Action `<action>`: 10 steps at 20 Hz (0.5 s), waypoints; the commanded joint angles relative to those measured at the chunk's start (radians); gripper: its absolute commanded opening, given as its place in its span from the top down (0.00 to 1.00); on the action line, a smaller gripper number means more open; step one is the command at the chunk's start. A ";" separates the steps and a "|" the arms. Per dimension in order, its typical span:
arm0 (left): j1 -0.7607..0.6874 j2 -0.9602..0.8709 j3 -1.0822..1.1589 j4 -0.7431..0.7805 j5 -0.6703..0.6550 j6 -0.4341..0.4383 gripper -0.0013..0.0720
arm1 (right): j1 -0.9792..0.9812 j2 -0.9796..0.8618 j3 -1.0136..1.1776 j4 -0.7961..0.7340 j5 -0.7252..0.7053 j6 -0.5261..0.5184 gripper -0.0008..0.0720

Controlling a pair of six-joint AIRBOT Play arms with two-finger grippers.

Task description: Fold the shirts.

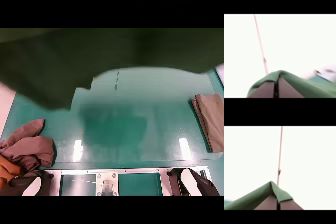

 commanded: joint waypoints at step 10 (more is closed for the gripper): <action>-0.002 -0.091 -0.805 -0.090 0.102 -0.043 0.94 | 0.082 -0.101 -0.798 0.147 -0.135 -0.169 0.97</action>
